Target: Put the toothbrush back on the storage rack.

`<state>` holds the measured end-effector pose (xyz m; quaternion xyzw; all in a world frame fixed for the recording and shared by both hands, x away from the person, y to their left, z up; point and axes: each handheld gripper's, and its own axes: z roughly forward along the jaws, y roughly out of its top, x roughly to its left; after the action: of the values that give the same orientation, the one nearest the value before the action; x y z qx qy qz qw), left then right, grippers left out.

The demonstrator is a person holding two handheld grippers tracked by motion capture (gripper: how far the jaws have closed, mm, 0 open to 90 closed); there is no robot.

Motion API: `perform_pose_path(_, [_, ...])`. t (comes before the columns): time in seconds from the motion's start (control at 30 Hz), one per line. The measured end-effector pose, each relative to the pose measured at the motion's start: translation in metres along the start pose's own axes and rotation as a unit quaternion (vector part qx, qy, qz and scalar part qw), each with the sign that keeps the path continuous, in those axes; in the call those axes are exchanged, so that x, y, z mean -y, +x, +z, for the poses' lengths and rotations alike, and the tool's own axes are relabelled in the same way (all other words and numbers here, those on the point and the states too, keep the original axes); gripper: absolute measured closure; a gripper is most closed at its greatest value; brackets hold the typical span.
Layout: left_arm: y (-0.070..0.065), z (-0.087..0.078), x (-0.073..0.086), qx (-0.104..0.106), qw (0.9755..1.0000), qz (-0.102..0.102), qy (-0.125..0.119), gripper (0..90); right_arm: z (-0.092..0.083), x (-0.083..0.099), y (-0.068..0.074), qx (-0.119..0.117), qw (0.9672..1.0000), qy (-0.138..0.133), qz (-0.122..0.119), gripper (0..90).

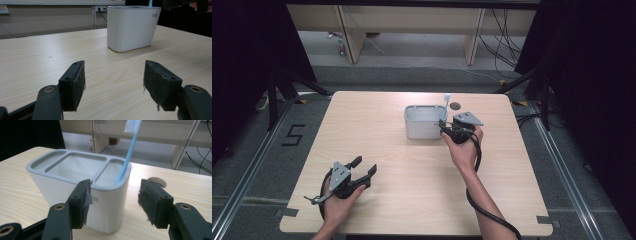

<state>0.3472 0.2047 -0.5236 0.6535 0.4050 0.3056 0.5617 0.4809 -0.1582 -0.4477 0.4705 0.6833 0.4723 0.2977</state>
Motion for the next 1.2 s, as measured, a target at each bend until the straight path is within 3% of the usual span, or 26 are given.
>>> perform_pose_path(0.03, [0.000, 0.000, 0.000, 0.000, 1.0000, 0.000, 0.000, 33.4, -0.002, 0.001, -0.001, -0.002, 1.0000, -0.001, -0.008, 42.6])
perform_pose_path(0.07, [0.000, 0.000, 0.000, 0.000, 1.0000, 0.000, 0.001, 33.4, -0.005, 0.002, -0.001, -0.001, 1.0000, 0.003, 0.001, 42.4])
perform_pose_path(0.1, [0.000, 0.000, 0.000, -0.001, 1.0000, 0.000, 0.001, 33.4, -0.007, 0.002, -0.003, -0.003, 0.9999, 0.001, -0.011, 42.2])
perform_pose_path(0.17, [-0.001, 0.000, 0.000, -0.001, 1.0000, 0.001, 0.001, 33.5, -0.012, 0.005, -0.003, -0.009, 0.9999, 0.008, 0.006, 42.0])
perform_pose_path(0.23, [-0.001, 0.000, 0.000, -0.001, 1.0000, 0.001, 0.001, 33.5, -0.016, 0.008, -0.006, -0.010, 0.9999, 0.008, -0.006, 42.0])
perform_pose_path(0.3, [-0.001, 0.000, 0.000, -0.002, 1.0000, 0.001, 0.001, 33.5, -0.021, 0.012, -0.006, -0.016, 0.9997, 0.018, 0.006, 42.1])
perform_pose_path(0.5, [-0.001, 0.000, 0.000, -0.004, 1.0000, 0.001, 0.002, 33.5, -0.032, 0.022, -0.013, -0.020, 0.9995, 0.023, -0.013, 42.2])
perform_pose_path(0.57, [-0.001, 0.000, 0.000, -0.005, 1.0000, 0.000, 0.002, 33.5, -0.037, 0.024, -0.015, -0.026, 0.9993, 0.027, -0.001, 42.2])
perform_pose_path(0.63, [-0.001, 0.000, 0.000, -0.005, 1.0000, -0.001, 0.001, 33.5, -0.042, 0.026, -0.017, -0.026, 0.9991, 0.032, -0.008, 42.2])
perform_pose_path(0.67, [0.000, 0.000, 0.000, -0.005, 1.0000, -0.001, 0.000, 33.5, -0.044, 0.028, -0.015, -0.021, 0.9992, 0.035, 0.004, 42.2])
perform_pose_path(0.7, [0.000, 0.000, 0.000, -0.005, 1.0000, -0.002, 0.000, 33.4, -0.047, 0.030, -0.018, -0.021, 0.9990, 0.038, -0.009, 42.2])
perform_pose_path(0.87, [0.000, 0.000, 0.000, -0.006, 1.0000, -0.001, 0.000, 33.4, -0.057, 0.041, -0.018, -0.033, 0.9984, 0.044, -0.010, 42.3])
perform_pose_path(0.9, [0.000, 0.000, 0.000, -0.006, 1.0000, -0.001, 0.000, 33.4, -0.059, 0.043, -0.021, -0.035, 0.9978, 0.049, -0.027, 42.3])
perform_pose_path(0.93, [-0.001, 0.000, 0.000, -0.006, 1.0000, -0.001, 0.000, 33.4, -0.062, 0.045, -0.021, -0.039, 0.9974, 0.054, -0.026, 42.3])
perform_pose_path(0.97, [0.000, 0.000, 0.000, -0.006, 1.0000, -0.001, 0.000, 33.4, -0.064, 0.049, -0.018, -0.041, 0.9975, 0.057, -0.001, 42.3])
perform_pose_path(1.0, [0.000, 0.000, 0.000, -0.007, 1.0000, -0.001, 0.000, 33.4, -0.065, 0.051, -0.020, -0.049, 0.9971, 0.057, -0.013, 42.5])
perform_pose_path(1.03, [0.000, 0.000, 0.000, -0.007, 1.0000, -0.001, 0.000, 33.5, -0.068, 0.053, -0.019, -0.042, 0.9973, 0.059, -0.007, 42.6])
perform_pose_path(1.07, [0.000, 0.000, 0.000, -0.007, 1.0000, -0.001, -0.001, 33.4, -0.069, 0.055, -0.021, -0.053, 0.9966, 0.059, -0.021, 42.6])
perform_pose_path(1.13, [0.000, 0.000, 0.000, -0.007, 1.0000, -0.001, -0.001, 33.5, -0.073, 0.060, -0.019, -0.052, 0.9966, 0.064, -0.011, 42.6])
perform_pose_path(1.2, [0.000, 0.000, 0.000, -0.008, 1.0000, -0.002, -0.001, 33.5, -0.076, 0.065, -0.021, -0.052, 0.9964, 0.062, -0.025, 42.6])
